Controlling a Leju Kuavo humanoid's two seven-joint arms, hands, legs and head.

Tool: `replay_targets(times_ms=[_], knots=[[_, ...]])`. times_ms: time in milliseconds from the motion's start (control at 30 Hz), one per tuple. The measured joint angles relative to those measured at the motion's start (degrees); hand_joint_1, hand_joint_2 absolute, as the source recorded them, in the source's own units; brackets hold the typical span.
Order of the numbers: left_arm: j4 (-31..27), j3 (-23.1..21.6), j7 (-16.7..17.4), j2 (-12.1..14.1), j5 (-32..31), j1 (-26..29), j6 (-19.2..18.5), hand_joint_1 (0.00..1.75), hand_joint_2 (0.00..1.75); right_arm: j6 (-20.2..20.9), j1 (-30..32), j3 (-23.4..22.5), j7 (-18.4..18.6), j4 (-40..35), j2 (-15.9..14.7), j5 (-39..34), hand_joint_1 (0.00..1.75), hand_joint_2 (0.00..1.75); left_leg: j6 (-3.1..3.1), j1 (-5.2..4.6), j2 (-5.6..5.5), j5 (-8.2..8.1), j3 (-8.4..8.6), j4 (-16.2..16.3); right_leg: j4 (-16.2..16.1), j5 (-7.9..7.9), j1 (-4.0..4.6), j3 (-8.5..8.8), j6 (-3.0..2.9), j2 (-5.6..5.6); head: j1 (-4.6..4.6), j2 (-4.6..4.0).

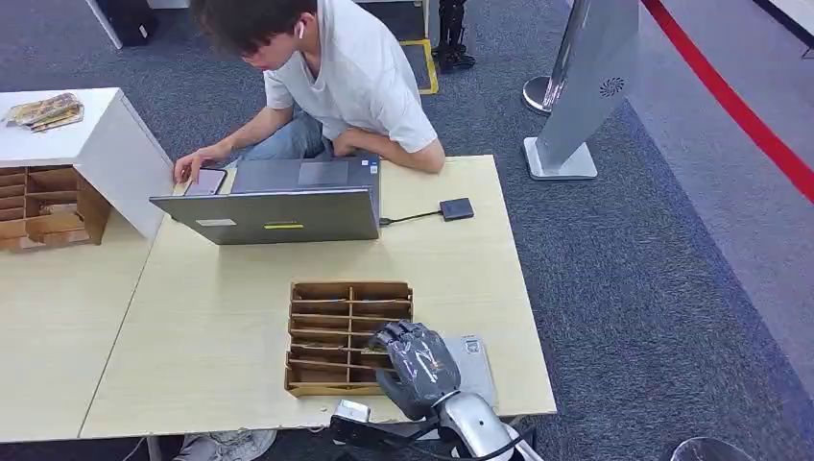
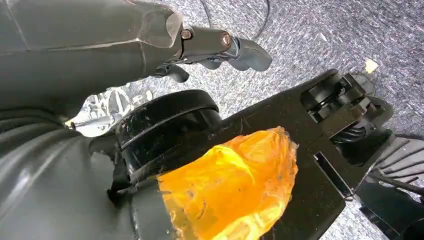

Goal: Pass the card to the sensor for recognition and then transmit it.

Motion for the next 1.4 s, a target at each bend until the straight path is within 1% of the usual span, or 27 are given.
replay_targets(times_ms=[100,167,233,333,433,567,600,633,667,933,1033,1067,1100,1133,1267,1400], knots=[[0.0,0.0,0.0,0.0,0.0,-0.1,-0.1,0.00,0.00,0.0,0.0,0.0,0.1,0.2,0.0,0.0,1.41,1.75,0.00,0.00,0.00,0.00,0.00,0.0,0.0,0.00,0.00,0.00,0.00,0.00,0.00,0.00],[0.0,0.0,0.0,0.0,0.0,-0.1,-0.1,0.00,0.00,0.0,-0.1,0.0,0.1,0.2,0.1,0.0,1.45,1.75,0.00,0.00,0.00,0.00,0.00,0.0,0.0,0.00,0.00,0.00,0.00,0.00,0.00,0.00],[0.0,-0.1,0.0,0.0,0.0,-0.1,-0.1,0.00,0.00,-0.1,-0.3,-0.2,0.1,0.3,0.3,0.1,1.41,1.75,0.00,0.00,0.01,0.00,0.01,0.0,0.0,0.00,0.00,0.00,0.00,0.00,0.00,0.00],[0.0,-0.2,0.2,0.0,0.0,-0.1,-0.1,0.00,0.00,-0.1,-0.3,-0.2,0.1,0.4,0.3,0.1,1.47,1.75,0.00,0.00,0.00,0.00,0.01,0.0,0.0,0.00,0.00,0.00,0.00,0.00,0.00,0.00],[0.0,-0.5,0.2,0.0,0.0,-0.1,-0.2,0.00,0.00,-0.2,-0.3,-0.2,0.1,0.5,0.4,0.1,1.47,1.75,0.00,0.00,0.00,0.00,0.01,0.0,0.0,0.00,0.00,0.00,0.00,0.00,0.00,0.00],[0.0,-0.6,0.2,0.0,0.0,-0.1,-0.2,0.00,0.00,-0.3,-0.3,-0.2,0.1,0.7,0.5,0.1,1.55,1.75,0.00,0.00,0.00,0.00,0.01,0.0,0.0,0.00,0.00,0.00,0.00,0.00,0.00,0.00],[0.0,-0.7,0.2,0.0,0.0,-0.1,-0.2,0.00,0.00,-0.5,-0.3,-0.2,0.1,0.7,0.5,0.1,1.50,1.75,0.00,0.00,0.00,0.00,0.01,0.0,0.0,0.00,0.00,0.00,0.00,0.00,0.00,0.00],[0.0,-0.8,0.2,0.0,0.0,-0.1,-0.2,0.00,0.00,-0.5,-0.3,-0.2,0.1,0.7,0.5,0.1,1.54,1.75,0.00,0.00,0.00,0.00,0.01,0.0,0.0,0.00,0.00,0.00,0.00,0.00,0.00,0.00],[0.0,-0.9,0.2,0.0,0.1,-0.1,-0.2,0.00,0.00,-0.7,-0.3,-0.3,0.1,0.8,0.5,0.1,1.50,1.75,0.00,0.00,0.00,0.00,0.01,0.0,0.0,0.00,0.00,0.00,0.00,0.00,0.00,0.00],[0.0,-1.4,0.2,0.0,0.5,-0.1,-0.2,0.00,0.00,-1.4,-0.3,-0.6,-0.1,0.9,0.6,0.1,1.50,1.75,0.00,0.00,0.00,0.00,0.01,0.0,0.0,0.00,0.00,0.00,0.00,0.00,0.00,0.00],[0.0,-1.4,0.2,0.0,0.5,-0.1,-0.2,0.00,0.00,-1.6,-0.3,-0.7,-0.1,1.0,0.7,0.1,1.57,1.75,0.00,0.00,0.00,0.00,0.01,0.0,0.0,0.00,0.00,0.00,0.00,0.00,0.00,0.00],[0.0,-1.4,0.2,0.0,0.6,-0.1,-0.2,0.00,0.00,-1.8,-0.3,-0.8,-0.2,1.0,0.8,0.1,1.62,1.75,0.00,0.00,0.00,0.00,0.01,0.0,0.0,0.00,0.00,0.00,0.00,0.00,0.00,0.00],[0.0,-1.4,0.2,0.0,0.7,-0.1,-0.1,0.00,0.00,-2.1,-0.3,-0.8,-0.3,1.0,0.8,0.1,1.73,1.75,0.00,0.00,0.00,0.00,0.01,0.0,0.0,0.00,0.00,0.00,0.00,0.00,0.00,0.00],[0.0,-1.5,0.2,0.0,0.8,-0.2,-0.1,0.00,0.00,-2.6,-0.3,-0.9,-0.7,1.0,0.8,0.1,1.71,1.75,0.00,0.00,0.00,0.00,0.01,0.0,0.0,0.00,0.00,0.00,0.00,0.00,0.00,0.00],[0.0,-1.6,0.2,0.0,1.7,-0.2,0.0,0.00,0.00,-5.0,-0.1,-1.0,-1.8,0.7,0.8,0.7,1.75,1.75,0.00,0.00,0.00,0.00,0.01,0.0,0.0,0.00,0.00,0.00,0.00,0.00,0.02,0.00],[0.0,-1.9,0.1,0.0,2.3,-0.1,0.2,0.00,0.00,-6.2,0.2,-1.0,-2.3,-0.4,0.8,0.9,1.75,1.75,0.00,0.00,0.00,0.00,0.01,0.0,0.0,0.00,0.00,0.00,0.00,0.00,0.02,0.00]])
